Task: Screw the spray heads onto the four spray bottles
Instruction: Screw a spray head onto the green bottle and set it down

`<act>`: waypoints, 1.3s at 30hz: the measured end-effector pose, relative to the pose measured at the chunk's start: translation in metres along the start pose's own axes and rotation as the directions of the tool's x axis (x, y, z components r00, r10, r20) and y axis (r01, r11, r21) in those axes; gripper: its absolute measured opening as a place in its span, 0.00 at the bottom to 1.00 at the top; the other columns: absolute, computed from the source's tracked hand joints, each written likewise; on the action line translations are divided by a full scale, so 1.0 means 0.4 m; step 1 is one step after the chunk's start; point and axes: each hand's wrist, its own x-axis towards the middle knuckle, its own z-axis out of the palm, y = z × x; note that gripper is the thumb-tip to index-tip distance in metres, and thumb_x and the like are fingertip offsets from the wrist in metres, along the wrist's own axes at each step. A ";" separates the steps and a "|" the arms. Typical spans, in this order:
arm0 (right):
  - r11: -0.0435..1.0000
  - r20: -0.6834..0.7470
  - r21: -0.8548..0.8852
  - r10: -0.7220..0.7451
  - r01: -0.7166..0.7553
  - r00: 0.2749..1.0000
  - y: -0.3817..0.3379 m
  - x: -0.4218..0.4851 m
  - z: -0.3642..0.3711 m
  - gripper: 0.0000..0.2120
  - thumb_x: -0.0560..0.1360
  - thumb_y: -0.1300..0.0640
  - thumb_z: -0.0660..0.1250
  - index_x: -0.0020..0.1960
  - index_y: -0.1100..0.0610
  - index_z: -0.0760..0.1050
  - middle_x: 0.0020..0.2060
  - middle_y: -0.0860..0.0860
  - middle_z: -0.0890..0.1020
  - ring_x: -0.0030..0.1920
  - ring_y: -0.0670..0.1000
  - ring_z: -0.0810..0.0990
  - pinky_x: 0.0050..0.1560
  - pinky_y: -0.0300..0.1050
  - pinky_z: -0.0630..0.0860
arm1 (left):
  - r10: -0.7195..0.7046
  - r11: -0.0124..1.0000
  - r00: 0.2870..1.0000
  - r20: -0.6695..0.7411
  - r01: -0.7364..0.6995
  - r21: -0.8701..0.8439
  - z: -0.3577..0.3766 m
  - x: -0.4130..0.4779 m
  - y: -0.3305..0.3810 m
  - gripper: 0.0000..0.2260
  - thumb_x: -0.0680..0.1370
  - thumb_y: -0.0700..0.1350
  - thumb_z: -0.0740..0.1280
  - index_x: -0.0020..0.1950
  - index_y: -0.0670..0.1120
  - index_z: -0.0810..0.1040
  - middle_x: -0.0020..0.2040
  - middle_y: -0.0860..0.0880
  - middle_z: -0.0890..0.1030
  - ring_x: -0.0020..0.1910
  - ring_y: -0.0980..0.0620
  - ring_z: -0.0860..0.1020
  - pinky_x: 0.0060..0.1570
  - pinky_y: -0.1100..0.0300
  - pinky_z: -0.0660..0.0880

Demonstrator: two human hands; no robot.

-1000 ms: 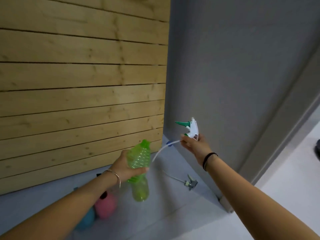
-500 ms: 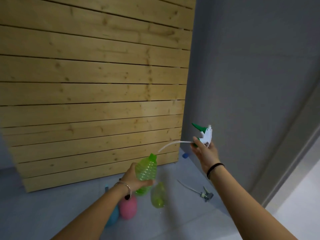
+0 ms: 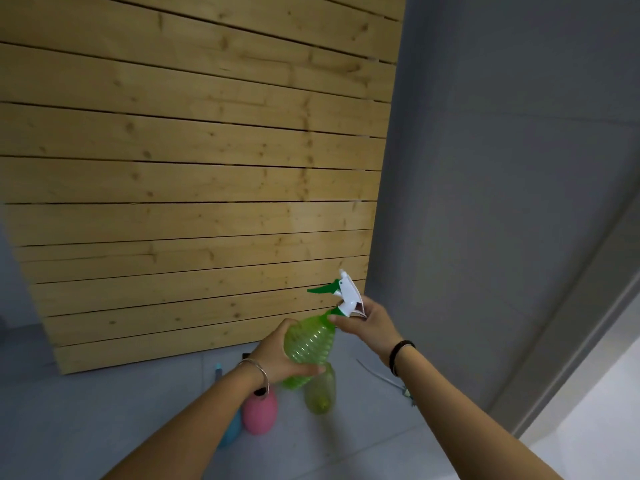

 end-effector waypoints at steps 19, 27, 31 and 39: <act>0.990 0.010 0.138 -0.031 0.029 0.999 -0.035 0.008 0.034 0.06 0.74 0.54 0.70 0.49 0.55 0.80 0.44 0.49 0.85 0.47 0.47 0.83 0.51 0.38 0.79 | 0.142 0.981 0.984 -0.104 -0.154 -0.116 0.020 0.000 0.064 0.30 0.59 0.48 0.80 0.57 0.56 0.71 0.51 0.56 0.81 0.47 0.65 0.80 0.43 0.76 0.73; 0.890 0.088 0.450 0.044 -0.079 0.995 -0.061 0.021 0.060 0.15 0.74 0.55 0.69 0.59 0.58 0.78 0.51 0.51 0.84 0.53 0.48 0.82 0.54 0.43 0.78 | 0.111 0.948 0.988 -0.110 -0.139 -0.287 0.034 0.015 0.069 0.25 0.62 0.41 0.80 0.52 0.55 0.72 0.46 0.55 0.82 0.40 0.67 0.81 0.36 0.76 0.73; 0.889 -0.054 0.454 0.097 -0.062 0.994 -0.061 0.013 0.076 0.12 0.71 0.59 0.73 0.52 0.57 0.75 0.43 0.53 0.81 0.41 0.48 0.82 0.44 0.43 0.81 | 0.123 0.944 0.988 -0.091 -0.144 -0.295 0.044 0.012 0.077 0.26 0.62 0.42 0.80 0.53 0.55 0.72 0.46 0.56 0.82 0.41 0.66 0.81 0.37 0.75 0.74; 0.859 0.151 0.495 0.064 -0.132 0.986 -0.083 0.018 0.057 0.18 0.77 0.52 0.63 0.65 0.58 0.74 0.58 0.52 0.82 0.59 0.47 0.80 0.56 0.43 0.78 | 0.095 0.929 0.993 -0.069 -0.113 -0.352 0.027 0.011 0.092 0.24 0.63 0.42 0.80 0.53 0.53 0.73 0.47 0.55 0.82 0.41 0.66 0.81 0.38 0.74 0.74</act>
